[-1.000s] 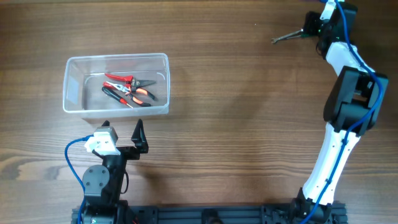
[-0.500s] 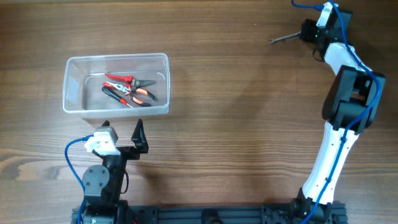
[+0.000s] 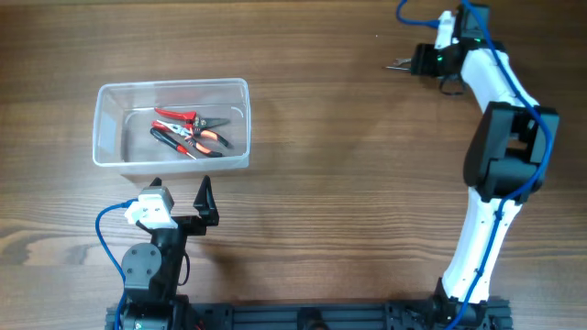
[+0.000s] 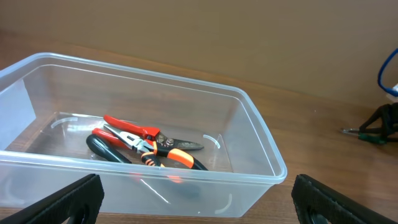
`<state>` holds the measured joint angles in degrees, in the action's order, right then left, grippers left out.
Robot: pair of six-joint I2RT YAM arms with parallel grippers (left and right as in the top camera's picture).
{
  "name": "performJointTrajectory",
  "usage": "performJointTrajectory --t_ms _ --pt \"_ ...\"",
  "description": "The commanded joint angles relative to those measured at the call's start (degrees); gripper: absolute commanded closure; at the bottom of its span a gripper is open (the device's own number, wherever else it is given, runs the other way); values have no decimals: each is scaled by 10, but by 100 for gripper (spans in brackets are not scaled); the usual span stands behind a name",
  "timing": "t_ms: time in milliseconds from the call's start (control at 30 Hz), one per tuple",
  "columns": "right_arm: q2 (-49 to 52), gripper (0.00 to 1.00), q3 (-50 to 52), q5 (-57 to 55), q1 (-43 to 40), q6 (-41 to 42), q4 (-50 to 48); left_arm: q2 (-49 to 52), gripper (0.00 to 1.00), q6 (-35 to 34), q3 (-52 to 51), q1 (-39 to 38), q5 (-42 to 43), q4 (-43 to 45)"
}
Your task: Pack container
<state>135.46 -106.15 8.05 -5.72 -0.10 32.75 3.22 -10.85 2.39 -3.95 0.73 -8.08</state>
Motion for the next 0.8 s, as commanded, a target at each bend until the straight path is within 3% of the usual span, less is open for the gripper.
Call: performJointTrajectory --t_ms 0,167,300,433,533,767 --pt "-74 29 6 -22 17 40 47 0 0 -5 -2 3 -2 0" --pt "-108 27 6 -30 20 80 105 -1 0 -5 -2 3 -2 0" --pt "-127 21 6 -38 20 39 87 0 0 -5 -2 3 -2 0" --pt "-130 13 7 -38 18 -76 11 0 0 -5 -2 3 -2 0" --pt "-121 11 7 -38 16 -113 -81 0 0 -5 -3 3 -2 0" --pt "-74 12 7 -43 -2 -59 -216 0 0 -5 -2 3 -2 0"
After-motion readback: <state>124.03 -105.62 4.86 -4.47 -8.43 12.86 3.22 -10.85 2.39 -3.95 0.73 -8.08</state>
